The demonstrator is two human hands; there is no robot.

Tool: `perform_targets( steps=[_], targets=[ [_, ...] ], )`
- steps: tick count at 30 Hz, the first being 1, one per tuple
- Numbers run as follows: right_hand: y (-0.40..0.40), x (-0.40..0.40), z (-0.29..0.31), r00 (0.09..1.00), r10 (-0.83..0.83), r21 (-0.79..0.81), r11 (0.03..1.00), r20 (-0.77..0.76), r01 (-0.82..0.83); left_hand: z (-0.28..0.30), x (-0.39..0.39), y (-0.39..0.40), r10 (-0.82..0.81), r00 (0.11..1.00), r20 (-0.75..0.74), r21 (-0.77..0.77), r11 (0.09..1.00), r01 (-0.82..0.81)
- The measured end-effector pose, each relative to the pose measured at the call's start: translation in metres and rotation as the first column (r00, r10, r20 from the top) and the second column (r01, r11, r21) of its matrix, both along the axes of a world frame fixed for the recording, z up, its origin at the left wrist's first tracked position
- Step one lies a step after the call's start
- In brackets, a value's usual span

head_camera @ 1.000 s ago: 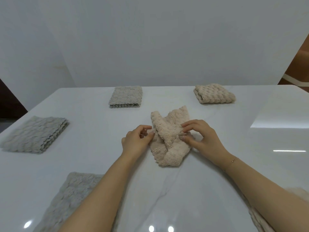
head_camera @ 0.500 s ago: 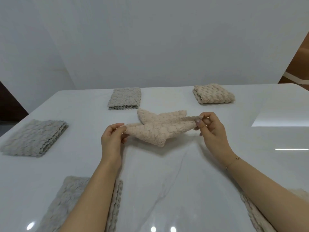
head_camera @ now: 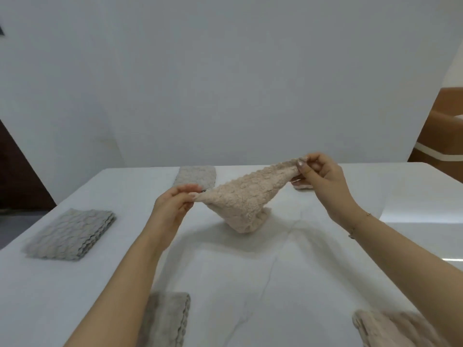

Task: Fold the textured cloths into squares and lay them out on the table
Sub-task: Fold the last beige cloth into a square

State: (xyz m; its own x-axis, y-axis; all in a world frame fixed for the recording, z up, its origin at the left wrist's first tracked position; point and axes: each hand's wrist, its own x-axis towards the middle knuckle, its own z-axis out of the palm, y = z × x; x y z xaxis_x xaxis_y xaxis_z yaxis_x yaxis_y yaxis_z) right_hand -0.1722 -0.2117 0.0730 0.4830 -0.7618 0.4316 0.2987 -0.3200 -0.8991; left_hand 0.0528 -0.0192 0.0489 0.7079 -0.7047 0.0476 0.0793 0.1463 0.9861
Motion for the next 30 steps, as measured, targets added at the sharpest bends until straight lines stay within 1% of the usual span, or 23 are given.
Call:
perform_targets(
  steps=[3,6,8,9,11,14,17,20,26,30],
  targets=[
    [-0.01,-0.001,0.031,1.0,-0.022,-0.036,0.999,-0.014,0.022,0.026,0.007,-0.002,-0.036,0.987,0.155,0.061,0.998,0.027],
    [-0.019,-0.005,0.059,0.999,-0.034,-0.056,0.998,-0.02,0.033,0.056,0.017,-0.001,-0.08,0.933,0.35,0.134,0.99,0.034],
    [-0.024,-0.006,0.071,0.998,-0.057,-0.063,0.996,-0.029,0.056,0.073,0.02,-0.005,-0.072,0.87,0.487,0.189,0.982,-0.024],
    [-0.027,-0.006,0.075,0.997,-0.071,-0.059,0.996,-0.036,0.069,0.081,0.021,-0.009,-0.041,0.843,0.536,0.187,0.98,-0.071],
    [-0.031,-0.004,0.083,0.994,-0.091,-0.044,0.995,-0.061,0.088,0.097,0.02,-0.016,0.051,0.799,0.599,0.124,0.98,-0.156],
    [-0.039,0.002,0.099,0.99,-0.081,0.005,0.997,-0.118,0.082,0.122,0.026,-0.026,0.146,0.74,0.656,0.041,0.973,-0.229],
    [-0.046,0.011,0.118,0.99,-0.067,0.056,0.996,-0.124,0.074,0.144,0.035,-0.037,0.168,0.672,0.721,0.049,0.955,-0.291],
    [-0.052,0.022,0.132,0.99,-0.063,0.071,0.995,-0.125,0.072,0.159,0.043,-0.044,0.197,0.632,0.749,0.028,0.944,-0.328],
    [-0.058,0.039,0.145,0.992,-0.058,0.081,0.994,-0.108,0.067,0.179,0.056,-0.05,0.235,0.606,0.76,0.007,0.93,-0.368],
    [-0.063,0.042,0.149,0.999,-0.043,0.1,0.994,-0.031,0.046,0.182,0.059,-0.051,0.269,0.63,0.729,-0.021,0.928,-0.371]
  ],
)
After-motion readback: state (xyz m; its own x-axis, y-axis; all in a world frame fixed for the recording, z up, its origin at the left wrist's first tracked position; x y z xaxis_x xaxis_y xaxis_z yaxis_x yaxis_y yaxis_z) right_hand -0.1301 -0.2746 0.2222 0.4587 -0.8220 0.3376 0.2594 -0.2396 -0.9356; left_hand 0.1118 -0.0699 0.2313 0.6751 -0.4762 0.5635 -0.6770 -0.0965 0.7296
